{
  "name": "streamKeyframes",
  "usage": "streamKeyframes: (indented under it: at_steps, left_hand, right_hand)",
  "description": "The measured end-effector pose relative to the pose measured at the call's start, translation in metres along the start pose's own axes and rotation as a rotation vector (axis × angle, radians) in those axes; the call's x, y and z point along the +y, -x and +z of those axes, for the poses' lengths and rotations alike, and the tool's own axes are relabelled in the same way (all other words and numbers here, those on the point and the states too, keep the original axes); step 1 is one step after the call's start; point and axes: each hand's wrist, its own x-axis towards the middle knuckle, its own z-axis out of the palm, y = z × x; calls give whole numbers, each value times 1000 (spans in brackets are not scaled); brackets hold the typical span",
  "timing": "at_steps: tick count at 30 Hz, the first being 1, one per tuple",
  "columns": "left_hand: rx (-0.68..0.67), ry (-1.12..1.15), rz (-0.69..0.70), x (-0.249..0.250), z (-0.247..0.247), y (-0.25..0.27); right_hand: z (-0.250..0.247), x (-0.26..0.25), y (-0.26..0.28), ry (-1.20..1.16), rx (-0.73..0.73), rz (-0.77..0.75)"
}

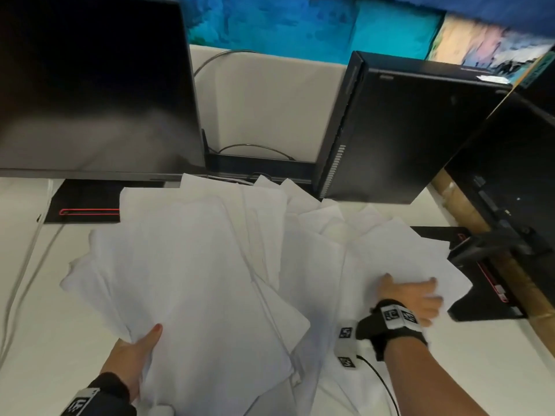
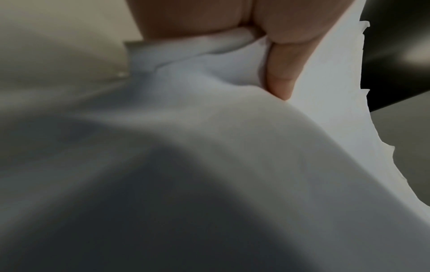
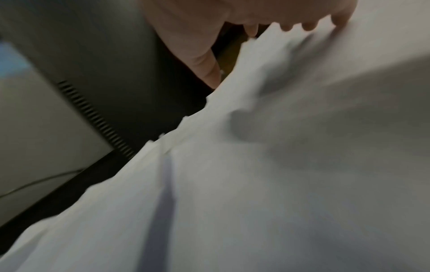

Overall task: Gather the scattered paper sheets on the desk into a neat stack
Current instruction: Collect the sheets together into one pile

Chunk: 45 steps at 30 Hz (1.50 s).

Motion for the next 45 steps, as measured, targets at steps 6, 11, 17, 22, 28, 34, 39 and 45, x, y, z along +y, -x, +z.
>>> streamKeyframes:
  at_steps: [6,11,17,22,28,34,39,45]
  left_hand:
    - [-32,-31,48,13,8,-1]
    - [-34,-42,63,13,7,1]
    - [-40,-61,41,11,6,2]
    - [-30,-78,5,10,6,-2]
    - [-53,-117,-25,13,6,-5]
    - [-42,-136,-42,8,6,-13]
    - [-19,-152,-34,5,6,-17]
    - [0,-138,-32,-3,2,-29]
  right_hand:
    - [-17,35,-12,-48,-72,116]
    - [-2,20,14,55,-140,-191]
    - [-5,27,16,-226,-257,-9]
    - [-7,19,13,-132,-585,-167]
    - [-5,8,29,-178,-875,-148]
    - [10,9,70,-195,-858,-226]
    - [19,19,93,-153,-915,-238]
    - [5,14,78,-345,-560,-119]
